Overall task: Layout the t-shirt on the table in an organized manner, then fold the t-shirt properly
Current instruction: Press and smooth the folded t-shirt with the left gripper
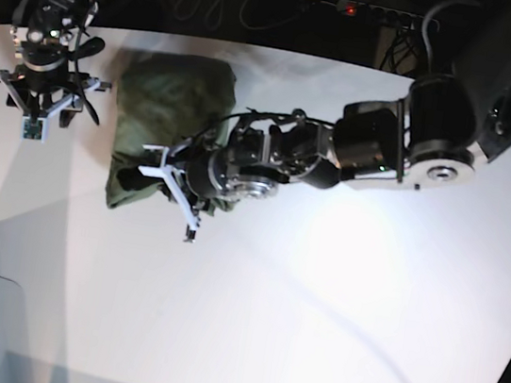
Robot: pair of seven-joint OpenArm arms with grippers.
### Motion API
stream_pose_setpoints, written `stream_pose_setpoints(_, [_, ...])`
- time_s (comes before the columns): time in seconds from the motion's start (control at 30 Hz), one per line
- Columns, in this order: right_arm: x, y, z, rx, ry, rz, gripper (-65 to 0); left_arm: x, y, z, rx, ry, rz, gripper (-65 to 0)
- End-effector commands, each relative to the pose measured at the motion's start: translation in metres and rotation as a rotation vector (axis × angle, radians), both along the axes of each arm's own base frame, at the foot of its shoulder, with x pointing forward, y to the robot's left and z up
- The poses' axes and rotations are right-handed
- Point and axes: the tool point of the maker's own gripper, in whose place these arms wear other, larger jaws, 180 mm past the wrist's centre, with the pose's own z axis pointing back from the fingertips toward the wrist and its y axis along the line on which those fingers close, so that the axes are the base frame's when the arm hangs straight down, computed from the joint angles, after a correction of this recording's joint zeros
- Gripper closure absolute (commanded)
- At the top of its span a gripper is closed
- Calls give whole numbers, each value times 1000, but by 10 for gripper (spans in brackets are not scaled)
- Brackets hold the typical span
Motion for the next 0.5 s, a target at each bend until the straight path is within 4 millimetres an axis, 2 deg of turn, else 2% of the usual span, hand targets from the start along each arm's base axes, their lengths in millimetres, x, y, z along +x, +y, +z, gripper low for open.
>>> stream_pose_setpoints(0.0, [4, -3, 10, -18, -36, 4, -289, 11, -12, 19, -41, -38, -12, -13])
stream_pose_setpoints(0.07, [4, -3, 11, -19, -38, 4, -289, 12, -11, 19, -32, -37, -6, -71])
stream_pose_setpoints(0.17, [3, -2, 10, -18, -36, 4, -289, 12, -13, 19, -18, -42, 4, -238])
stream_pose_setpoints(0.23, [-1, 0, 7, -10, -25, 2, -289, 11, -18, 21, -27, -45, -2, -301])
stream_pose_setpoints(0.37, [-4, 2, 5, -6, -19, 1, -289, 8, -25, 29, -46, -50, -21, -301])
stream_pose_setpoints(0.47, [-4, 2, 4, -6, -18, 1, -289, 13, -36, 51, -118, -50, -2, -302])
